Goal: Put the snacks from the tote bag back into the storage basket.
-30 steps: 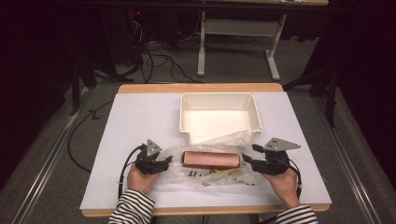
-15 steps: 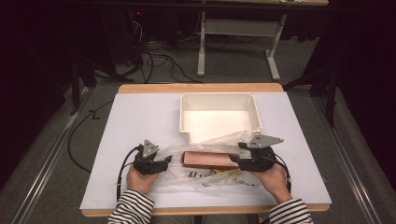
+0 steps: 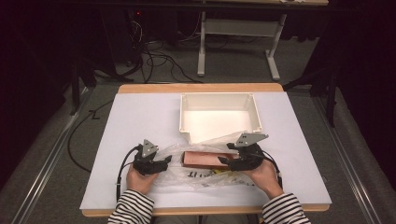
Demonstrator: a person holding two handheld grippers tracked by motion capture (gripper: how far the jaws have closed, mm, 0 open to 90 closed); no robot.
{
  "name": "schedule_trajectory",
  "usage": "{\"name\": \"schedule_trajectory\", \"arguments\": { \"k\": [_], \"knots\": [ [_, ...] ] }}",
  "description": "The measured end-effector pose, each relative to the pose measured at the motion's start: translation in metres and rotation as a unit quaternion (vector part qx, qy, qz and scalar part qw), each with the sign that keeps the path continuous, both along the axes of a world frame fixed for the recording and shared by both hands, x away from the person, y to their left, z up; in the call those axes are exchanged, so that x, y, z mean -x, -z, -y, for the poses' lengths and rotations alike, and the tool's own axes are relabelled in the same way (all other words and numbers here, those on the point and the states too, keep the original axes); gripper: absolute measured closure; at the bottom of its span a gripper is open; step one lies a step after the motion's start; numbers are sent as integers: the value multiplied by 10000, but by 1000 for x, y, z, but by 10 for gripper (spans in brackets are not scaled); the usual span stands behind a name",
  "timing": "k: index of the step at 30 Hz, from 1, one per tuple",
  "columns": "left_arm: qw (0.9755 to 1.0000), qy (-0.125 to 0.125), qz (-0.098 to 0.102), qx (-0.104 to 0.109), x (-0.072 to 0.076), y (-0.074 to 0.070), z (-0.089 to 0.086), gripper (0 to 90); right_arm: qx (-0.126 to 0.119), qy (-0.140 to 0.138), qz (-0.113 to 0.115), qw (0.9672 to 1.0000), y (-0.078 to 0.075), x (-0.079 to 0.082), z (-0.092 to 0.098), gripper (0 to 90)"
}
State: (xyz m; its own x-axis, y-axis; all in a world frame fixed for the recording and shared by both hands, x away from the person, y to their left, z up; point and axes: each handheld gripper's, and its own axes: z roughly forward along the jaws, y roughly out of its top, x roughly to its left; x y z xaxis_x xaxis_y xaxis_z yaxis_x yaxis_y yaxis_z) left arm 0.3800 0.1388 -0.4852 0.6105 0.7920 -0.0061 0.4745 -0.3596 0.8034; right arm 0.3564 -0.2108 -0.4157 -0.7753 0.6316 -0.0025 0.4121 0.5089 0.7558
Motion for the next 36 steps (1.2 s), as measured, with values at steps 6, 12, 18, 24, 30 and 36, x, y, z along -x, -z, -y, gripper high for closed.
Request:
{"name": "schedule_trajectory", "arguments": {
  "k": [6, 12, 18, 24, 30, 36],
  "knots": [
    [10000, -10, -18, 2, 0, 0, 0, 294, 15, -66, -97, 9999, 4, -4, -3, 342],
    [10000, -16, -35, 3, -1, 0, 0, 293, 79, -203, -225, 9995, 10, -2, -7, 351],
    [10000, -19, -30, 3, -1, 0, 0, 285, 71, -256, -157, 9995, 14, 2, -6, 355],
    [10000, 2, -21, 10, 0, 0, 0, 283, 68, -286, -175, 9994, 13, 6, 2, 369],
    [10000, -3, -19, 32, 0, 0, -1, 279, 56, -183, -247, 9995, 15, 0, 4, 333],
    [10000, 14, -29, 30, -1, 0, -1, 277, 107, -261, -289, 9992, 17, 1, 3, 324]
  ]
}}
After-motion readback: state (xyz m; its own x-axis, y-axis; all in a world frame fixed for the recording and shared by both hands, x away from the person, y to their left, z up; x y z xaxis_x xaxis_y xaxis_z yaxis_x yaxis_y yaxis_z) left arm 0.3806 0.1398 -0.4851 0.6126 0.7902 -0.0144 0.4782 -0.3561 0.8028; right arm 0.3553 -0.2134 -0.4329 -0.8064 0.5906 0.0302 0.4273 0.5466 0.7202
